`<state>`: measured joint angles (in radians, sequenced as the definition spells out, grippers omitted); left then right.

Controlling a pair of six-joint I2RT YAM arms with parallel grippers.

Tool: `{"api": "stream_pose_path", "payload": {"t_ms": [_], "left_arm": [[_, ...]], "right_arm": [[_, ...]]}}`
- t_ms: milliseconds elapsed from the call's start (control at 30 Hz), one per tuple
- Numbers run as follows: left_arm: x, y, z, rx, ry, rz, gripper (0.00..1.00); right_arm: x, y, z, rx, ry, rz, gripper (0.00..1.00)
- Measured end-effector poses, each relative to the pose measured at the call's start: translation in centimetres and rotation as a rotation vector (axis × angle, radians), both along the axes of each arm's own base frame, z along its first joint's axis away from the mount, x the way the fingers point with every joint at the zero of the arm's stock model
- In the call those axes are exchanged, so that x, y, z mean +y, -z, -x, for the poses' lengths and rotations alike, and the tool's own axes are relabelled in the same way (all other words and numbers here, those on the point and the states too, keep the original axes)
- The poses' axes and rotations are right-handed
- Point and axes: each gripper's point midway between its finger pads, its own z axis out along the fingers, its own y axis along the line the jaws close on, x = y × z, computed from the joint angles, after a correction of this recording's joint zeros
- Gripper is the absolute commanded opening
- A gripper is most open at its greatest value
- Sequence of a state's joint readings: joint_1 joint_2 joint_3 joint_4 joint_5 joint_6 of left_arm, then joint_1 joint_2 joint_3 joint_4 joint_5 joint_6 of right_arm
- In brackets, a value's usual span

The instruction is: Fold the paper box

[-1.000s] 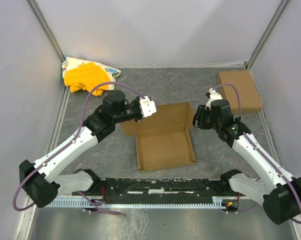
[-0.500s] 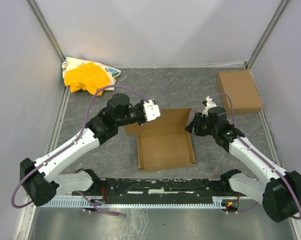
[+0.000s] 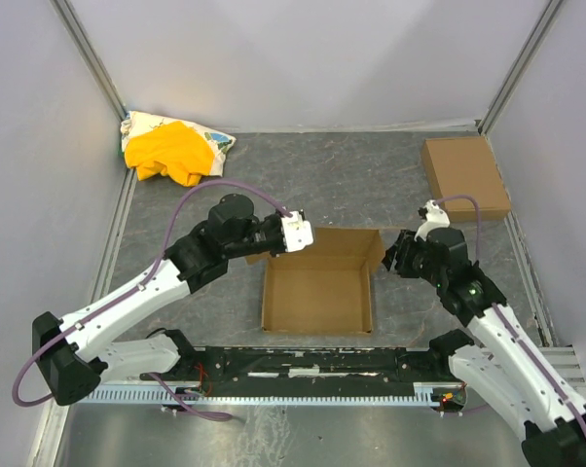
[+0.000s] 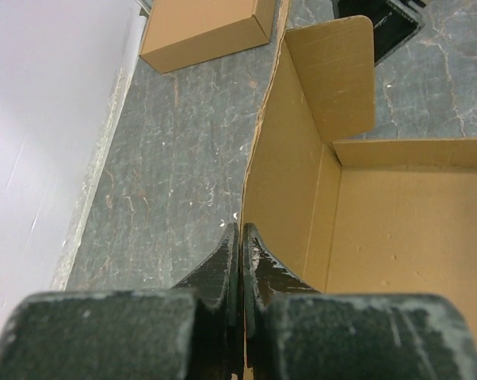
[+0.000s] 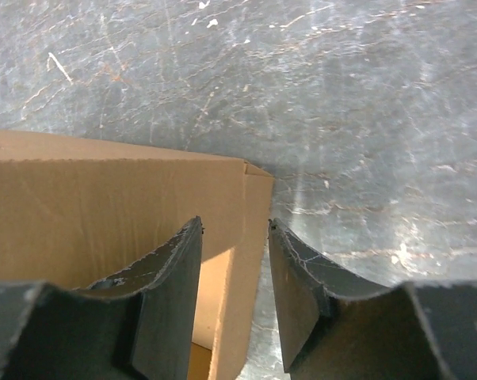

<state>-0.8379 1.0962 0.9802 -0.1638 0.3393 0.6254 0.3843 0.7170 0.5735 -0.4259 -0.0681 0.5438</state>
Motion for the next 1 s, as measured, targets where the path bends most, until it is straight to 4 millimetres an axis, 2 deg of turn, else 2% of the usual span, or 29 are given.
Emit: {"api": "stream_pose_path", "payload": {"t_ms": [133,200,367,533,800,1000], "left_arm": [[-0.3,0.3,0.6,0.002,0.01,-0.008,0.03],[-0.3,0.4,0.8,0.005,0.01,-0.015,0.07],[-0.2,0.8,1.0,0.005,-0.004,-0.03,0.1],[0.1,1.1,1.1,0.006,-0.017,-0.04,0.08],[0.4,0.6,1.5,-0.001,-0.014,-0.032,0.08],[0.4,0.7,1.6,0.001,-0.014,-0.035,0.09]], "right_arm": [[-1.6,-0.1,1.2,-0.003,0.05,0.033,0.47],[-1.8,-0.1,1.6,0.001,0.052,0.038,0.47],[-0.5,0.5,2.2,0.042,-0.02,0.008,0.47],[0.4,0.2,2.9,0.035,-0.079,-0.03,0.5],[0.2,-2.6,2.9,-0.129,-0.103,-0.039,0.53],[0.0,-2.2,2.7,-0.218,-0.118,-0.033,0.54]]}}
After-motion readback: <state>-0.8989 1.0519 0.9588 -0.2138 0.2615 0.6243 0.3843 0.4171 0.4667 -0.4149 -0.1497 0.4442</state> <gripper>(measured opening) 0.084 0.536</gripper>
